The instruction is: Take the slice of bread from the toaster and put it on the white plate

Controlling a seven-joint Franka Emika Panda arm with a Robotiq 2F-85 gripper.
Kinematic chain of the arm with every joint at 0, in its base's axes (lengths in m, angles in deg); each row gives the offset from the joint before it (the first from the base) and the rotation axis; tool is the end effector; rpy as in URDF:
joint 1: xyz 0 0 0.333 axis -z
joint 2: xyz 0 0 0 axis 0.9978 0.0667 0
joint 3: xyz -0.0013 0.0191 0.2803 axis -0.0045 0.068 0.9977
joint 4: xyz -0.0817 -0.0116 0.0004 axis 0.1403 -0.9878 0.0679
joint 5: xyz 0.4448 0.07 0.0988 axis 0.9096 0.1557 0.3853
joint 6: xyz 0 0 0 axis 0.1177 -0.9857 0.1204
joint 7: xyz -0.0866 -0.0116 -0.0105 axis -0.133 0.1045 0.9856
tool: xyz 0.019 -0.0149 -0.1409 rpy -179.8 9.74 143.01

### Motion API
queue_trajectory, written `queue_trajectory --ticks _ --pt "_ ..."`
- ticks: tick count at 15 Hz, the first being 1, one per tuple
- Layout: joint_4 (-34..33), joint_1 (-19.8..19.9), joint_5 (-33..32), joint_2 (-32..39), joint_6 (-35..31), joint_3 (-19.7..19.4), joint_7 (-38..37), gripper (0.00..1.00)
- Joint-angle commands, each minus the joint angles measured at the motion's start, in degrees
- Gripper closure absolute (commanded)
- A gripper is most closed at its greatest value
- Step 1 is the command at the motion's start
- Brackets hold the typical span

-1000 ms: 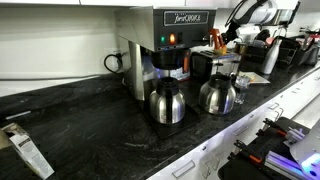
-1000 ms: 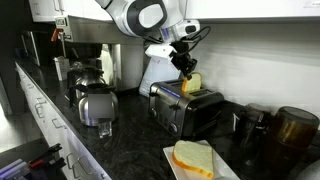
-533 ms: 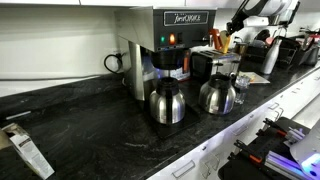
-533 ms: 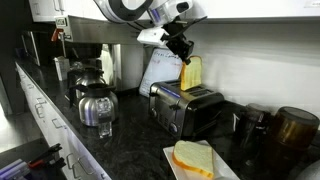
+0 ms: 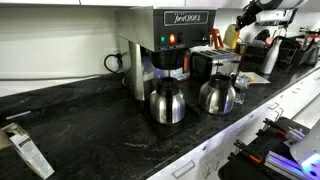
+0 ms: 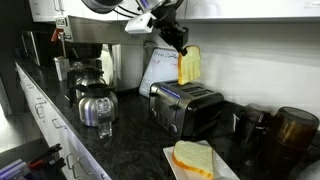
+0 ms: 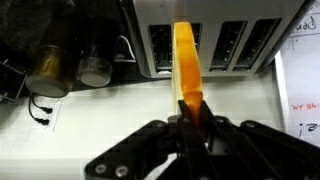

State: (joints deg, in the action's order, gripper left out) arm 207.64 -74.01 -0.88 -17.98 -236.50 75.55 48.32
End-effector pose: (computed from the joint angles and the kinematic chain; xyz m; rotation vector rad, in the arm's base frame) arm 0.5304 -0.2145 0.4327 2.7612 -0.3781 1.0876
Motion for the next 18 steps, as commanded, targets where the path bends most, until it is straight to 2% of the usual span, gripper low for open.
queue_trajectory --ticks 1,5,9,13,16,18 --pt "2.7 6.6 -7.5 -2.2 1.1 3.6 -4.5 0.97" --pt "5.0 12.5 -15.0 -6.6 5.0 6.9 -9.9 0.97" --pt "7.1 14.1 -18.8 -13.1 13.5 10.5 -14.2 0.97" --pt "10.6 16.7 -23.8 -18.2 22.9 14.3 -21.9 0.97" --pt "13.3 19.3 -29.2 -19.1 27.5 15.6 -27.9 0.97" --pt "14.4 19.4 -31.8 -18.0 29.3 15.0 -30.5 0.97"
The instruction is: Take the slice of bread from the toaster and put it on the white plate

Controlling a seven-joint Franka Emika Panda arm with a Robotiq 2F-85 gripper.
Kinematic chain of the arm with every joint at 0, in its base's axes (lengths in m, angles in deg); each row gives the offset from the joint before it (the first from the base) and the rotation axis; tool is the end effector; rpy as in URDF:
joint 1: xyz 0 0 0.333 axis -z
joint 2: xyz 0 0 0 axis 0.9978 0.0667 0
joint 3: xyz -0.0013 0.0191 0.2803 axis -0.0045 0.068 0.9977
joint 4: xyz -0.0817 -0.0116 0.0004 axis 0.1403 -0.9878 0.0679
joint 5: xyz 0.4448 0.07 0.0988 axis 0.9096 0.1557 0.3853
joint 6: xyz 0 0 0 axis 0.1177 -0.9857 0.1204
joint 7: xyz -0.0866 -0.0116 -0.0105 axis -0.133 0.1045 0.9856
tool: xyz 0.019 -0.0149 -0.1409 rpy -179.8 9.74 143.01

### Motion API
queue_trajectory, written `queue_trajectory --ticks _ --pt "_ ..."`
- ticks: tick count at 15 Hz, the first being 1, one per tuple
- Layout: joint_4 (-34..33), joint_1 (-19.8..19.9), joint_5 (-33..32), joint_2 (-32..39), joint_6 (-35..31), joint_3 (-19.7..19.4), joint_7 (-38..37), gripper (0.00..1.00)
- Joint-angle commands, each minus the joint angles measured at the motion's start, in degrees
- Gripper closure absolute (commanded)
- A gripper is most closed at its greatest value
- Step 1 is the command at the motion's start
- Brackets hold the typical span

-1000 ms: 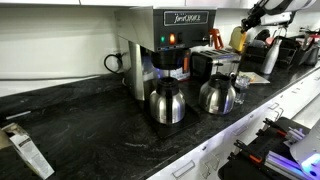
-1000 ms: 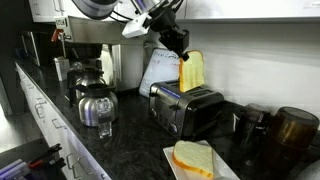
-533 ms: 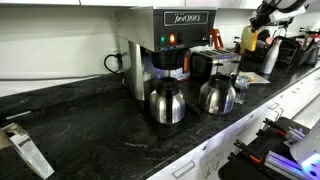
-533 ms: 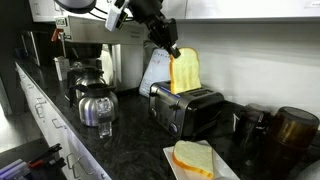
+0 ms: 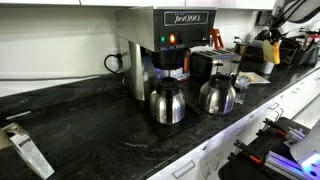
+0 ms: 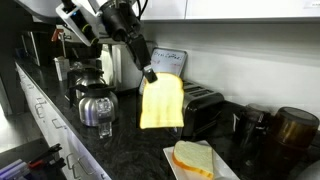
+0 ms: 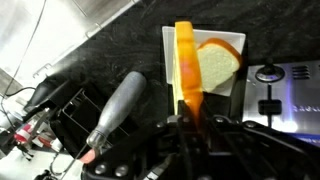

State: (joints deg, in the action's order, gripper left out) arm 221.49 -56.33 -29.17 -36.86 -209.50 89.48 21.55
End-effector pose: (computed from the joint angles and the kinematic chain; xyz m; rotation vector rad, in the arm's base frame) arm 0.4059 -0.2267 0.3981 2.4950 -0.6695 0.4545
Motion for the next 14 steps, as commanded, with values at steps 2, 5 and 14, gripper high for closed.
queue_trajectory --ticks 2,5,14 --pt "0.6 0.6 -4.3 2.2 2.6 -0.6 -4.5 0.97" --pt "1.5 -0.8 -4.1 1.6 2.3 -1.9 -4.3 0.88" --pt "1.4 -0.9 -4.1 1.9 2.3 -2.2 -4.2 0.88"
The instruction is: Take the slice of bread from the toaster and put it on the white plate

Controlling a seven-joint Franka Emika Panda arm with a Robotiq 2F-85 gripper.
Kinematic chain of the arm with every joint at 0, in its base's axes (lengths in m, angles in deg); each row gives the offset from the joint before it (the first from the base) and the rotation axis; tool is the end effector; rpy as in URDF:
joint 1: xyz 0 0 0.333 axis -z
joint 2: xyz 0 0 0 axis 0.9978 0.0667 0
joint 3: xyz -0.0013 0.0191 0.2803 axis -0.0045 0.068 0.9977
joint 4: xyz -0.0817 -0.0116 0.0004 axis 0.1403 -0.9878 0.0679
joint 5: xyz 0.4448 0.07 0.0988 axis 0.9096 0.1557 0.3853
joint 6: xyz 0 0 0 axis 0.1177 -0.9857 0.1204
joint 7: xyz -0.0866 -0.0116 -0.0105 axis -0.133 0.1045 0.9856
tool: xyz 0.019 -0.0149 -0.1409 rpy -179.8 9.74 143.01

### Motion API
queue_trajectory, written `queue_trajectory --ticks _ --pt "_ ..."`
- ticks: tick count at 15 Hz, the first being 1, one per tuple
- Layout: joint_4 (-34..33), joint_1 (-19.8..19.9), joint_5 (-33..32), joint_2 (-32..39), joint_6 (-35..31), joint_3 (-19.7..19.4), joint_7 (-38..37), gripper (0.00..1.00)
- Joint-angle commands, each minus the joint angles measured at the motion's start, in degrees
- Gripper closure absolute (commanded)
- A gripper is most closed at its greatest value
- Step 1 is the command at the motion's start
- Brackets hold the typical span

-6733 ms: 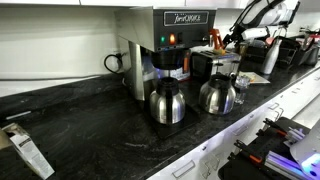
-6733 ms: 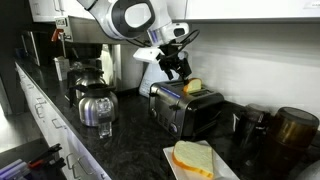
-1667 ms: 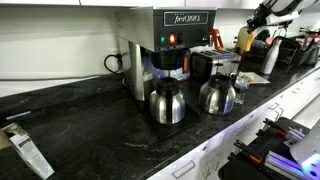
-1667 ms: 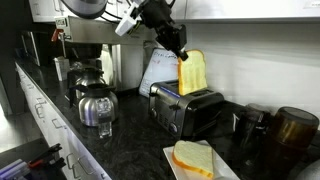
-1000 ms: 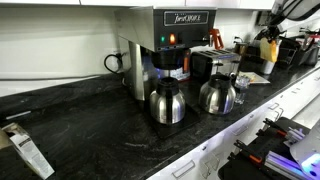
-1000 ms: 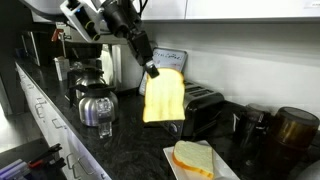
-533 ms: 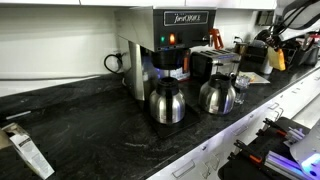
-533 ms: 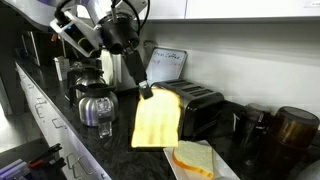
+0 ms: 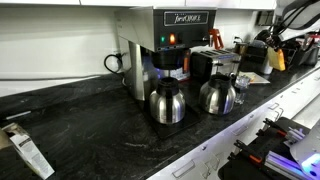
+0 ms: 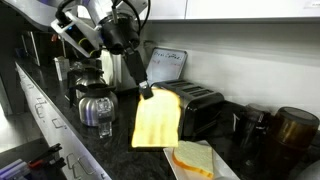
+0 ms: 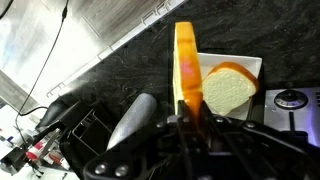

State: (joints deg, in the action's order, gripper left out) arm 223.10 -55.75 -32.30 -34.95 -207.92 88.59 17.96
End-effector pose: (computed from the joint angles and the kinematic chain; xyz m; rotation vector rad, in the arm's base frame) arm 0.3923 -0.2373 0.3649 2.4758 -0.7282 0.3515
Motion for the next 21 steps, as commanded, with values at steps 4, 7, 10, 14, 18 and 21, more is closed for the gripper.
queue_trajectory --ticks 4,7,10,14,18,21 --pt "-1.7 0.6 -7.3 2.8 -1.6 -1.4 -1.4 0.97" --pt "-3.0 0.1 -14.8 5.4 -2.4 -2.4 -2.7 0.97" --pt "-4.9 -1.1 -23.7 9.9 -3.3 -3.2 -6.4 0.97" --pt "-8.5 -4.4 -36.9 17.1 -2.9 -5.1 -14.8 0.97" --pt "-11.5 -9.7 -44.8 24.0 -2.0 -8.7 -21.1 0.97" --pt "-13.3 -12.5 -48.0 28.2 -1.6 -10.7 -25.1 0.97"
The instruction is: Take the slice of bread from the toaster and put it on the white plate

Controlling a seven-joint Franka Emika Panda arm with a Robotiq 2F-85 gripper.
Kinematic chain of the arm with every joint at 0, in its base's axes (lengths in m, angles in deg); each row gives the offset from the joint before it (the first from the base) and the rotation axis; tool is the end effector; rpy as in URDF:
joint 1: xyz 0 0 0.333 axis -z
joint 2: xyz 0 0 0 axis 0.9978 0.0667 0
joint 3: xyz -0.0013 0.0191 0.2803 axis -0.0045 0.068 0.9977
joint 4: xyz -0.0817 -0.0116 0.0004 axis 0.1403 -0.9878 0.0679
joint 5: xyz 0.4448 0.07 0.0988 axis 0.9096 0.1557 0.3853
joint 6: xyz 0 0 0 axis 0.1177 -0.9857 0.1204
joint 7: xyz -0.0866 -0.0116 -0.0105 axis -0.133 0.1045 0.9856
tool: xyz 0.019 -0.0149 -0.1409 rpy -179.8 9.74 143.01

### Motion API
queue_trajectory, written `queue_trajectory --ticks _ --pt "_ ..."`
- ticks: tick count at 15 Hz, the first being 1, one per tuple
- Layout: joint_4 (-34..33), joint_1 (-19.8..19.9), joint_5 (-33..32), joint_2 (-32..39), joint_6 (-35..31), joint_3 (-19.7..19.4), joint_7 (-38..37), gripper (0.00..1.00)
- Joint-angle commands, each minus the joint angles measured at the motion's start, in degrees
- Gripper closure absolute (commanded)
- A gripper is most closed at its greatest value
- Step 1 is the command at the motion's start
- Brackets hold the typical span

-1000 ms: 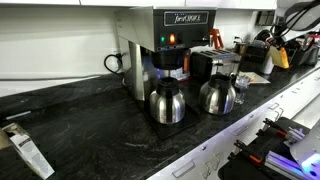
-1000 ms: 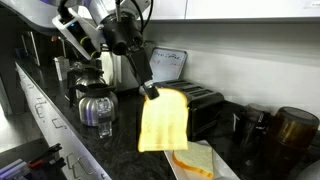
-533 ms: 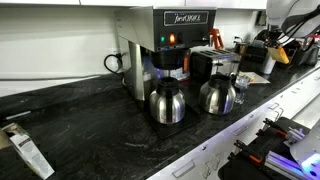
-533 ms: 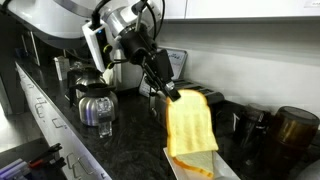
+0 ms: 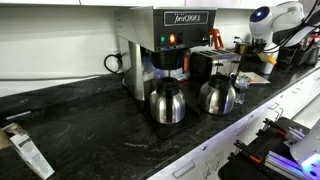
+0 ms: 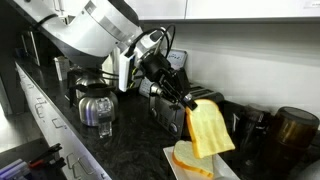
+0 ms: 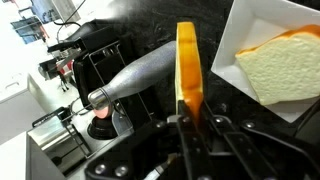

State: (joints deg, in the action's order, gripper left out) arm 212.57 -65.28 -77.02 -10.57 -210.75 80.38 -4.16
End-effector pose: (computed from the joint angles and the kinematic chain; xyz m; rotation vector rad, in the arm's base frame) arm 0.4580 -0.2603 0.2760 2.1934 -0.2722 0.3217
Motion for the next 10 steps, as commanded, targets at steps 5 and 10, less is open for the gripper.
queue_trajectory --ticks 5,10 --pt "-4.3 -5.8 -7.5 7.8 2.2 -4.2 -7.1 0.97" --pt "-4.3 -7.3 -9.0 10.5 4.0 -4.7 -8.6 0.97"
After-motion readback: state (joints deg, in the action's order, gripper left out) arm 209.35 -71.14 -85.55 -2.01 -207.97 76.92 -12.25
